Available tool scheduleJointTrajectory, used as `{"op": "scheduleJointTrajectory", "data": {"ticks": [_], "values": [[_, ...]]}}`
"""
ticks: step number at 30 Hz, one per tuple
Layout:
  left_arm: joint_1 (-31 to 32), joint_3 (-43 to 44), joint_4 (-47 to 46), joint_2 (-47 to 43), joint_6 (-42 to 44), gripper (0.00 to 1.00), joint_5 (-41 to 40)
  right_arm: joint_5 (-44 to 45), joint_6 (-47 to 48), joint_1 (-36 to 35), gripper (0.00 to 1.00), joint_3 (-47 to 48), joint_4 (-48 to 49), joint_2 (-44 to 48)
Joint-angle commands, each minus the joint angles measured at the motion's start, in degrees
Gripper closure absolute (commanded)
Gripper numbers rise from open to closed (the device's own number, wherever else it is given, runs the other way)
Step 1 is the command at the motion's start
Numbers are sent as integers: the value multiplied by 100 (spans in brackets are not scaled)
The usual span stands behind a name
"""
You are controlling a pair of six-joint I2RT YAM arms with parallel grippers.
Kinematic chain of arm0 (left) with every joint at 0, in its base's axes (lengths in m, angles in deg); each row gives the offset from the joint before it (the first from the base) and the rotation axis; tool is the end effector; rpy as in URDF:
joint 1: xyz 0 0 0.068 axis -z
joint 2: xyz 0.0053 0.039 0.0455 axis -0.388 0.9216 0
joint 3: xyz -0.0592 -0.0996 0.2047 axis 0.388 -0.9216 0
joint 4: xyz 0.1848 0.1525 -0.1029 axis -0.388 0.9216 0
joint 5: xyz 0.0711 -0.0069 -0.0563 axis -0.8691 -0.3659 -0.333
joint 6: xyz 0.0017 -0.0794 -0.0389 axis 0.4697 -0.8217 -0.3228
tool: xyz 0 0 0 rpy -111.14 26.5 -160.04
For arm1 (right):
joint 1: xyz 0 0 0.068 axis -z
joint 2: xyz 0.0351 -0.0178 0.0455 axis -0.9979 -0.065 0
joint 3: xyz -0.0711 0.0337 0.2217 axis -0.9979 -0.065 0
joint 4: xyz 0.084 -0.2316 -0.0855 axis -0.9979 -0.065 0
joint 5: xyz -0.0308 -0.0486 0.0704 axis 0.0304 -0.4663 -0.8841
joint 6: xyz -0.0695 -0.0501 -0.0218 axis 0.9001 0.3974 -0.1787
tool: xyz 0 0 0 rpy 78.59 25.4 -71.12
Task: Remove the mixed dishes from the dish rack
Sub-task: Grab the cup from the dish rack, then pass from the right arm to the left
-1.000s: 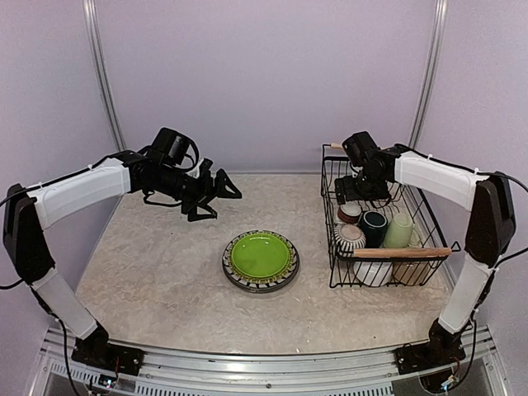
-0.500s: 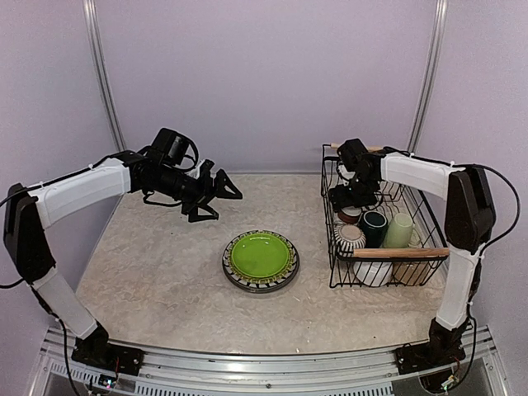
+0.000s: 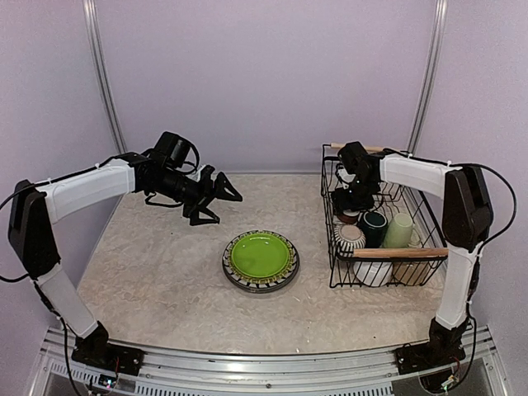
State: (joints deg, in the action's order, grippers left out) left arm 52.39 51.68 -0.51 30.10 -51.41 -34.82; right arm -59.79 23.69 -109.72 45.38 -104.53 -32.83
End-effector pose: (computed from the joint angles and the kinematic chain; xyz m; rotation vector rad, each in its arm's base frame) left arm 0.3126 -0.2293 0.2225 -0.0143 2.6504 -1.2652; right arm 0.3931 0.1589 0.1518 -0.1685 2.6666 0.0286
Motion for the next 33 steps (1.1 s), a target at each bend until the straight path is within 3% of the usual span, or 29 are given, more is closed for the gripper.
{"op": "scheduleJointTrajectory", "data": {"ticks": [1, 8, 16, 21, 25, 30, 33], "values": [[-58, 56, -118, 76, -60, 3, 178, -148, -23, 28, 53, -6, -34, 369], [-65, -10, -221, 116, -95, 3, 274, 139, -112, 27, 73, -137, 48, 1053], [-21, -60, -318, 39, -60, 1, 315, 378, -541, 33, 100, -1388, 1181, 2572], [-16, -77, -393, 61, -65, 1, 423, -312, -898, 32, 100, -2650, 2704, 3685], [-36, -140, -776, 64, -166, 1, 936, -1396, -1230, 30, 100, -3216, 3919, 4228], [-62, -746, -2374, -145, -728, 1, 1904, -2437, -1723, -165, 100, -3636, 5496, 4370], [-90, -1055, -3689, -188, -1333, 1, 2548, -2613, -1779, -524, 100, -3560, 5879, 4120]]}}
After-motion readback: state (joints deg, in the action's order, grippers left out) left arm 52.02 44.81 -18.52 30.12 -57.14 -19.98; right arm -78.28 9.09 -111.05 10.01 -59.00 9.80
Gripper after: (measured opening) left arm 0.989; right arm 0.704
